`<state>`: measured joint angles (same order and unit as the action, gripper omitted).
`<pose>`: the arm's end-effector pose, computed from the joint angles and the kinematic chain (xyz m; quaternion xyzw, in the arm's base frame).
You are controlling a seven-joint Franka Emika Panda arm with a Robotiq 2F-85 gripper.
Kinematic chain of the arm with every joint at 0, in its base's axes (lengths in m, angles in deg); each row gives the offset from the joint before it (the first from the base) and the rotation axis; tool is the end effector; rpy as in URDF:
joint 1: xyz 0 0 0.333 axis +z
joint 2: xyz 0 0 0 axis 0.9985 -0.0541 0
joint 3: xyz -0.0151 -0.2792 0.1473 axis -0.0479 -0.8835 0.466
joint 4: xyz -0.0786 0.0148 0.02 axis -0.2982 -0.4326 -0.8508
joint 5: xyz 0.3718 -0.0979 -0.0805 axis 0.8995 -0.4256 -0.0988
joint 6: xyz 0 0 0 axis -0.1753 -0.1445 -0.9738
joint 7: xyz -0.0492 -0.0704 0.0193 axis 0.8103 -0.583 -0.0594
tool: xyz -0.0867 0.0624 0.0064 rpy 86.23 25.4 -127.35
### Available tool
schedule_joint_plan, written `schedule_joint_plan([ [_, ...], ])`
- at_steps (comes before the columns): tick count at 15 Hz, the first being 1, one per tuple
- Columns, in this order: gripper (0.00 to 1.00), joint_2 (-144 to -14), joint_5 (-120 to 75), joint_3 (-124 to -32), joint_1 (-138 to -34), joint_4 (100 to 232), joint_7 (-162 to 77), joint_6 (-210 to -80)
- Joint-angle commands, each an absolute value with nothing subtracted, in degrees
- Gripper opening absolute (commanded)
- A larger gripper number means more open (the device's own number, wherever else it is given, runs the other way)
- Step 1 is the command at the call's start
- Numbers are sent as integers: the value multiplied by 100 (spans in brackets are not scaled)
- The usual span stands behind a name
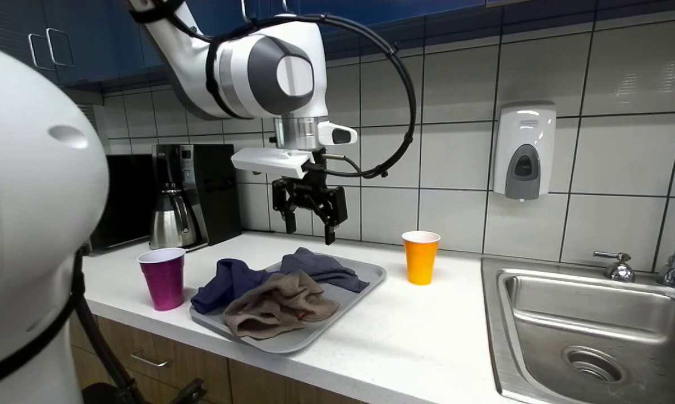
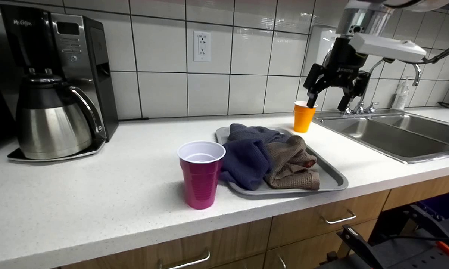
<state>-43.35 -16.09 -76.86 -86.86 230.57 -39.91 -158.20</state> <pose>0.3961 -0.0190 0.3348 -0.9946 0.0615 -0.0801 0.0244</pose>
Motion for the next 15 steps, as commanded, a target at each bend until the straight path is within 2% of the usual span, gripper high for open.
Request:
schedule_joint_plan([
  [1, 100, -4968, -1480, -7491, -8597, 22937, -4226, -16290],
  [15, 100, -6642, -1509, -7184, -8332, 22262, -4601, -16835],
])
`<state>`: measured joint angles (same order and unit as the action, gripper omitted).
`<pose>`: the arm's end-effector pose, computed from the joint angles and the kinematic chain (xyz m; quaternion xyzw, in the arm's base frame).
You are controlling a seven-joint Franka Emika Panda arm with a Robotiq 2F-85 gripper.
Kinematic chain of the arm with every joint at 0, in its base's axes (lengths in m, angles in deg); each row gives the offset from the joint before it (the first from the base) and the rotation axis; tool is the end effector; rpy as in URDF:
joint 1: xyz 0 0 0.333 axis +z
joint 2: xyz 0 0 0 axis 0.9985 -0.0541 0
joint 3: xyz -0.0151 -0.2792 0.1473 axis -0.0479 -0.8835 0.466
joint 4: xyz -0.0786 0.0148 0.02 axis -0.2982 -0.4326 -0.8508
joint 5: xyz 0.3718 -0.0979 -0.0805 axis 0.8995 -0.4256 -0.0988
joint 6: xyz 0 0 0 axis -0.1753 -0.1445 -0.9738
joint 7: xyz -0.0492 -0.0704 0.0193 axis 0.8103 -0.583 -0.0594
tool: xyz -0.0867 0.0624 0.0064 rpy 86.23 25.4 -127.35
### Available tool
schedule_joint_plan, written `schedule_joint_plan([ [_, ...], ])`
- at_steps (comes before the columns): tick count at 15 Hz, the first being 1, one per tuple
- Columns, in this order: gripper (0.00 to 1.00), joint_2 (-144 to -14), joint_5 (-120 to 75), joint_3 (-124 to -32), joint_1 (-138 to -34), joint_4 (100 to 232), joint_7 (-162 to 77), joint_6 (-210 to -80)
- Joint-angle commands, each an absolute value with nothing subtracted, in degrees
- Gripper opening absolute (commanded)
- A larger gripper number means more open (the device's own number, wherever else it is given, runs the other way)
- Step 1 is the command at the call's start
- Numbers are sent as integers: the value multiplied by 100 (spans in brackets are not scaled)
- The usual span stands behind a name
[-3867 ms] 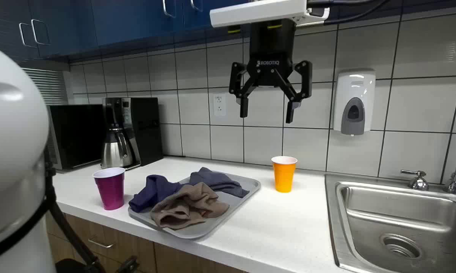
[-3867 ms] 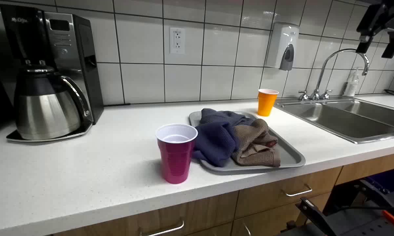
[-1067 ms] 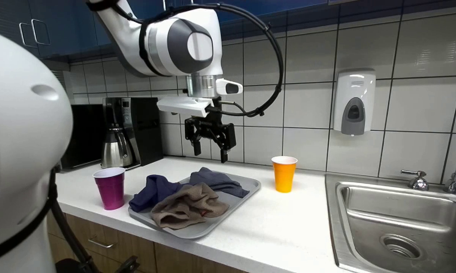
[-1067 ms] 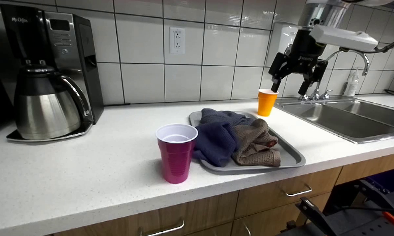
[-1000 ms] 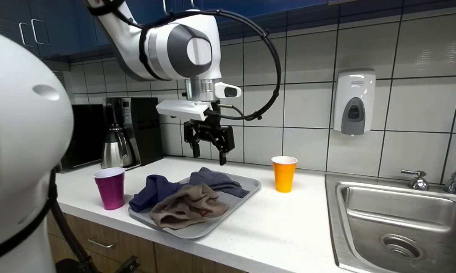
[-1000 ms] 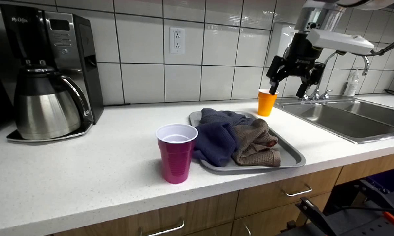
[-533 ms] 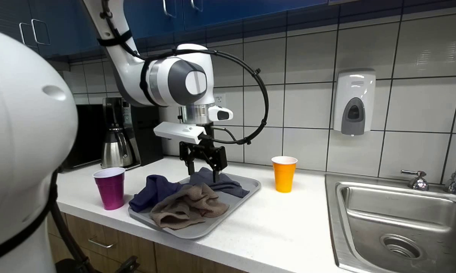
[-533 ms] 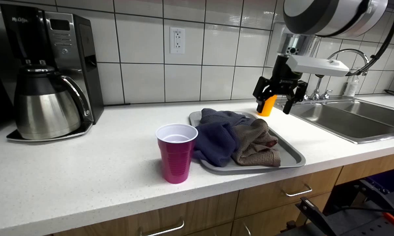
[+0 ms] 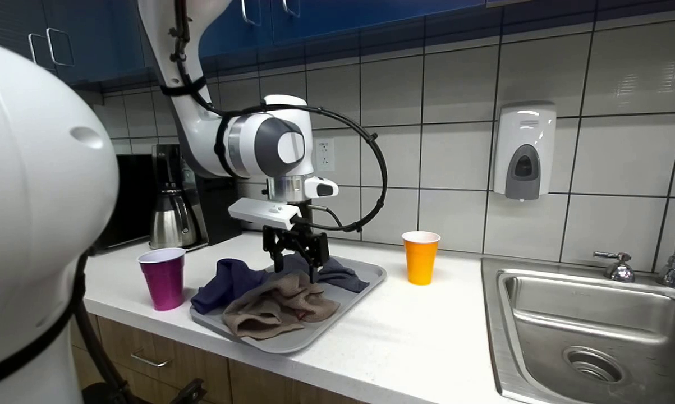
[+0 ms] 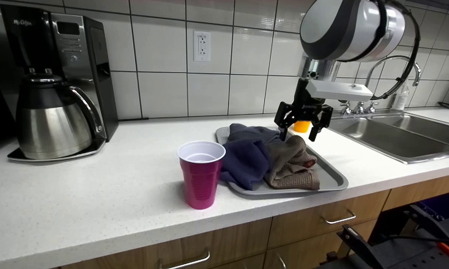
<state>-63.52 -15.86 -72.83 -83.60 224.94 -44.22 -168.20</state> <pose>0.4331 0.0319 0.2433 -0.9982 0.0413 -0.0394 0.0167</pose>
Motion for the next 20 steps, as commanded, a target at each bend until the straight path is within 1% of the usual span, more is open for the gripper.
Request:
schedule_joint_plan([
  [1, 100, -6703, -1508, -7172, -8320, 22231, -4624, -16829],
  [16, 100, -7122, -1560, -7180, -8196, 22132, -5122, -16823],
  [17, 75, -7122, -1573, -7188, -8195, 22139, -5144, -16823],
  [18, 74, -7124, -1577, -7195, -8204, 22137, -5138, -16806],
  [20, 58, -7086, -1423, -7145, -8261, 22139, -4978, -16699],
])
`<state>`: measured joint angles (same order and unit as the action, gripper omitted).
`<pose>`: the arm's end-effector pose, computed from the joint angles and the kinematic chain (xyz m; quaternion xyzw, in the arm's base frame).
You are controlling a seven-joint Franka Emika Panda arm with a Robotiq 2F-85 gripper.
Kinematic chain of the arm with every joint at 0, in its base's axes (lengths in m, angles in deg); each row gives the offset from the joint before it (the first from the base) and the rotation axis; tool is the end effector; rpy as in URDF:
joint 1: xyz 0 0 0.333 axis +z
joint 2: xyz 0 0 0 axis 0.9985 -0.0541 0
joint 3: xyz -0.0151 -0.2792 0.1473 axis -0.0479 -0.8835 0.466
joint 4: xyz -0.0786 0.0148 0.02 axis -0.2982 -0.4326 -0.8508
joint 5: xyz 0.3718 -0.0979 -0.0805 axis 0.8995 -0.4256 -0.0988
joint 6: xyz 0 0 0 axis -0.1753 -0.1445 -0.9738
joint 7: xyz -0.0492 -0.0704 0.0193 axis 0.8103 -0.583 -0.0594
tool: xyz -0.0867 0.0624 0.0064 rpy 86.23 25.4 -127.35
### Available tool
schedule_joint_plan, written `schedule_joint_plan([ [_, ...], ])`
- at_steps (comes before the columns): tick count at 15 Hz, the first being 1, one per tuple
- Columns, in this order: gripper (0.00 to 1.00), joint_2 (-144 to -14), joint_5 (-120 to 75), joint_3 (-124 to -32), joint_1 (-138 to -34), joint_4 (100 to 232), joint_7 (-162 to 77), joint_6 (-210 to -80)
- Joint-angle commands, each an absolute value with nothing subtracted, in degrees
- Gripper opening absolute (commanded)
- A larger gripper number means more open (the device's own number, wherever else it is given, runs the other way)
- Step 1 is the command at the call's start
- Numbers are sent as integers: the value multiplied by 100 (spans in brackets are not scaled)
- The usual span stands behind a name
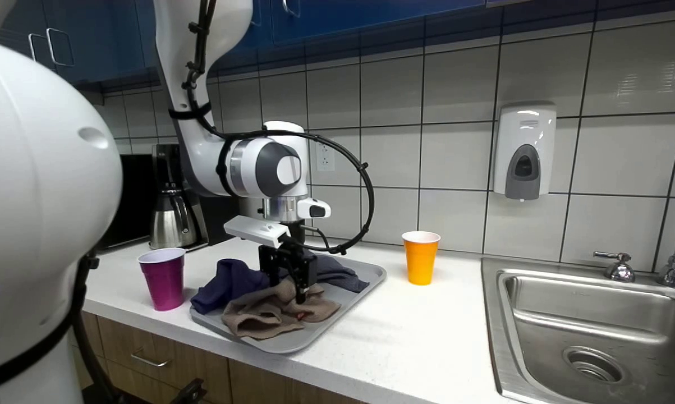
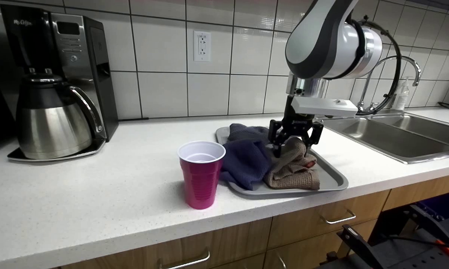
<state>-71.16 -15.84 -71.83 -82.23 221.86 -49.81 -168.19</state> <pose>0.4391 0.0512 0.2025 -0.9974 0.0702 0.0015 0.0147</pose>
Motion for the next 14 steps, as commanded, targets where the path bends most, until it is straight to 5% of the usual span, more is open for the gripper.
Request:
schedule_joint_plan([
  [1, 49, -7063, -1472, -7173, -8253, 22150, -5025, -16710],
  [7, 3, -6909, -1533, -7241, -8283, 22214, -5027, -16667],
  [14, 1, -6249, -1656, -7322, -8325, 22372, -4961, -16646],
])
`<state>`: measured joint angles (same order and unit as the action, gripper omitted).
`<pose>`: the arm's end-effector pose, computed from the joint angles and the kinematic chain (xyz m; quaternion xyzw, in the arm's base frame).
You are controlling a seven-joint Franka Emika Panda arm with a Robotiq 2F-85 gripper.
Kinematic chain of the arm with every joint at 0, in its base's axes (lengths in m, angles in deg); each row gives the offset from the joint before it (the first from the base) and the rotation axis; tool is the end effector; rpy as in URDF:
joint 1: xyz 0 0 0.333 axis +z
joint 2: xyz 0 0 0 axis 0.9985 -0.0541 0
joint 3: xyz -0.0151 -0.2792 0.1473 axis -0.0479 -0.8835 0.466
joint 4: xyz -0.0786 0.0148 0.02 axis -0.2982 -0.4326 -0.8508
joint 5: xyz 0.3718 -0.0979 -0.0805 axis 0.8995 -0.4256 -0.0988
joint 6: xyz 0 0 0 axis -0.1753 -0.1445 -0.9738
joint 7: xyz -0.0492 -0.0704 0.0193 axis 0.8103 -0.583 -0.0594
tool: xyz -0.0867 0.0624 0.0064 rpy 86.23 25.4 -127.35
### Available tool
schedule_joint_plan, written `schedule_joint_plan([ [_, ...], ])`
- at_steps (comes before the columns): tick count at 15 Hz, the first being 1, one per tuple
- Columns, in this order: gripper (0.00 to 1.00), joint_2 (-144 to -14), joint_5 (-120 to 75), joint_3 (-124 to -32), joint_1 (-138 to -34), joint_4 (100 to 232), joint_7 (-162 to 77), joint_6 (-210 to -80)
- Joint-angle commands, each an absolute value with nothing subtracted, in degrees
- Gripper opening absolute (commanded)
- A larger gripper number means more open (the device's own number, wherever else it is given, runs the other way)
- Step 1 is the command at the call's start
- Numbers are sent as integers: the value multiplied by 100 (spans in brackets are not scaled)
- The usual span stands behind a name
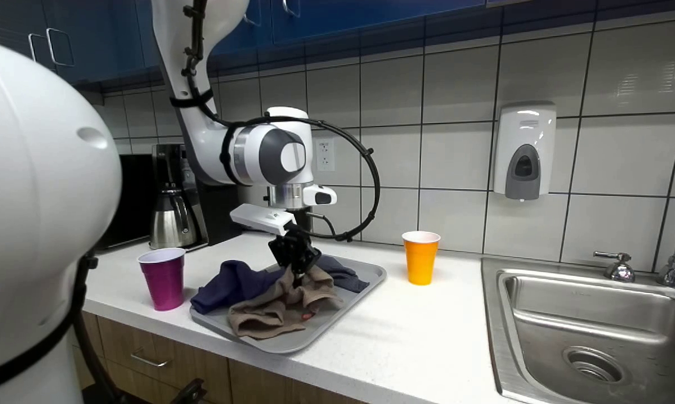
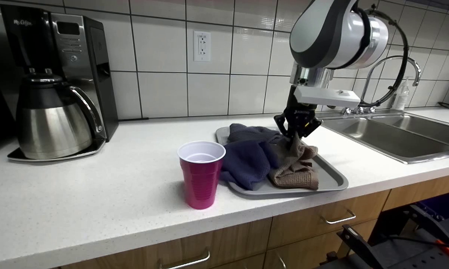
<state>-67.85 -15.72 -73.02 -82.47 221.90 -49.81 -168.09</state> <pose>0.4465 0.0404 0.2278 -0.9960 0.0830 -0.0261 0.0180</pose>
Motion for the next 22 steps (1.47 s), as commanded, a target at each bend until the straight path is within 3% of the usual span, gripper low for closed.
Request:
schedule_joint_plan([
  [1, 1, -6121, -1679, -7337, -8341, 22401, -4960, -16640],
  [22, 1, -4040, -2110, -8061, -9634, 22976, -4261, -16353],
])
